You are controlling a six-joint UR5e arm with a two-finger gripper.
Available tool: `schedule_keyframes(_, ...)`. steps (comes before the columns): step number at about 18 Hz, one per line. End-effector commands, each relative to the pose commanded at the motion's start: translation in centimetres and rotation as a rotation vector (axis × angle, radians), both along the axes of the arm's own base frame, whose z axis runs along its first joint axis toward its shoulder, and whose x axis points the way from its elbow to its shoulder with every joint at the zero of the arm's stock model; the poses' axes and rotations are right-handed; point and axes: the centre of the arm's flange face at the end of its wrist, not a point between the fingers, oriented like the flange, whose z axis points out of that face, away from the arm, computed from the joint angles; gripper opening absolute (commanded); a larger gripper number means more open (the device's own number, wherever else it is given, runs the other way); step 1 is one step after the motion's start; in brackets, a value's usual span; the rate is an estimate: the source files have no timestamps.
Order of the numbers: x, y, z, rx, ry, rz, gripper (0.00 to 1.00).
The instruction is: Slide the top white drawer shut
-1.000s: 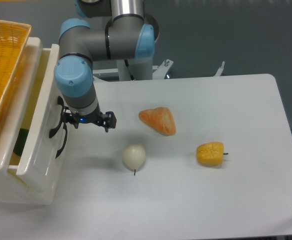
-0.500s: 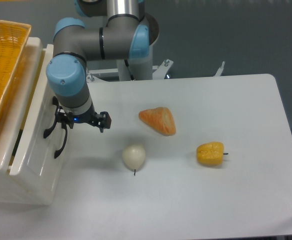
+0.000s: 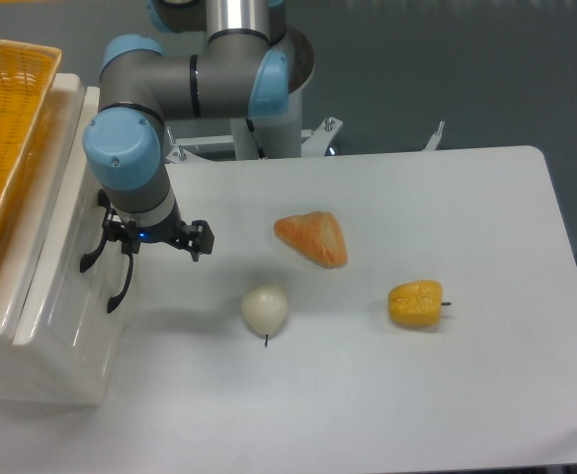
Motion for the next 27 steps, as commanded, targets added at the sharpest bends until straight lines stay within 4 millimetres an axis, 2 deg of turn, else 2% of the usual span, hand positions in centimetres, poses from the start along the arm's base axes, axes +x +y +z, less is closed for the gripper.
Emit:
schedule_keyframes(4,-0.1,0.0,-0.1,-0.001,0.001,0.000,1.00)
schedule_keyframes(7,-1.4,-0.3,0.2,0.005,0.005,0.009,1.00)
schedule_keyframes(11,-6.6,-1.6,1.5,0.026,0.024,0.070,1.00)
schedule_keyframes(16,-15.3,-6.3,2.1,0.033,0.026,0.001,1.00)
schedule_keyframes(19,-19.1,-9.4,3.5,0.025,0.069,0.004,1.00)
schedule_keyframes(21,-21.4,-11.4,3.9,0.015,0.083,-0.079,1.00)
schedule_keyframes(27,-30.3,-20.4,3.9,0.014,0.075,-0.153,1.00)
